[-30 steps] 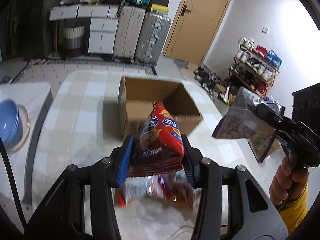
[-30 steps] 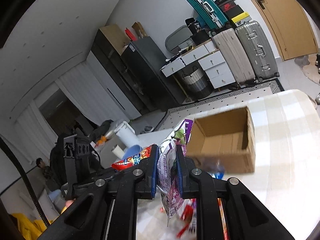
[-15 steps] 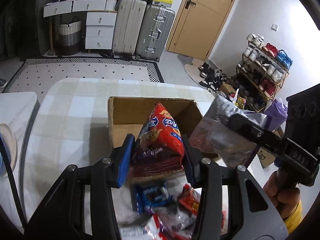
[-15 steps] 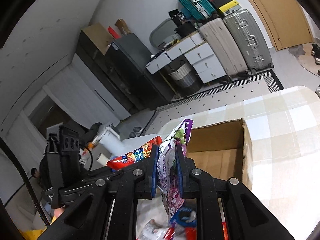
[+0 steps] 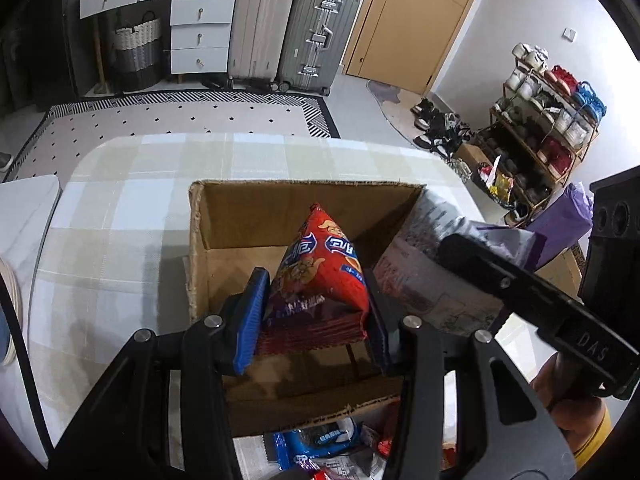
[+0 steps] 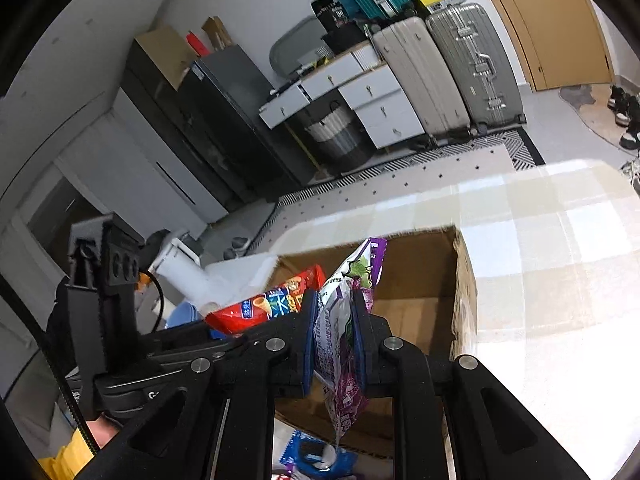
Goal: Organize snacks
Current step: 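Carry both held bags over the cardboard box and lower them inside, then open both tools to drop the bags into the box and withdraw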
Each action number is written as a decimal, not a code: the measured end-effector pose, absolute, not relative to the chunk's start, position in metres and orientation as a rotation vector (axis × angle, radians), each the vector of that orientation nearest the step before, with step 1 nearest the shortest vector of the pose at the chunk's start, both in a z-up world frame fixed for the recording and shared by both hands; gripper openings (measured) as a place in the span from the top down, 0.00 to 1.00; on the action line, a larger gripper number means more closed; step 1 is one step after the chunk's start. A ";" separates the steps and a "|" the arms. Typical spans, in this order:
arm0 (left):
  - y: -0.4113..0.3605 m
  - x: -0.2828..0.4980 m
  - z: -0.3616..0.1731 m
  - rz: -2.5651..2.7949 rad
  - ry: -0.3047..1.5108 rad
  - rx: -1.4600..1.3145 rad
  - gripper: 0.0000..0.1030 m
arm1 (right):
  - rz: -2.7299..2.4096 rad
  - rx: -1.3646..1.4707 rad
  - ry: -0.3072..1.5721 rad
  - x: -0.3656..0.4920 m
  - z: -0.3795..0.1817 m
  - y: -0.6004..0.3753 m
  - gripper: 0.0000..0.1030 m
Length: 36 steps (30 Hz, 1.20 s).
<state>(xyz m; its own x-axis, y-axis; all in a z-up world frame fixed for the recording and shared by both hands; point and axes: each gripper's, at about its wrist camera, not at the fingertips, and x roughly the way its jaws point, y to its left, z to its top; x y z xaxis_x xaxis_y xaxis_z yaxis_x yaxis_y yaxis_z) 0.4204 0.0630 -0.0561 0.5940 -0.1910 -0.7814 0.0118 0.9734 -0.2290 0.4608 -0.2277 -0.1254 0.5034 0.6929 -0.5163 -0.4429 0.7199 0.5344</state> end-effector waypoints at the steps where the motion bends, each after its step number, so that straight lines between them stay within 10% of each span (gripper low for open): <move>1: 0.062 0.424 -0.060 -0.117 0.932 -0.205 0.59 | 0.700 0.346 0.779 0.463 -0.127 -0.227 0.85; 21: 0.060 0.433 -0.091 -0.084 0.967 -0.192 0.58 | 0.601 0.291 0.829 0.472 -0.143 -0.226 0.78; 36: 0.045 0.329 -0.023 -0.086 0.830 -0.138 0.32 | 0.628 0.263 0.682 0.392 -0.083 -0.247 0.74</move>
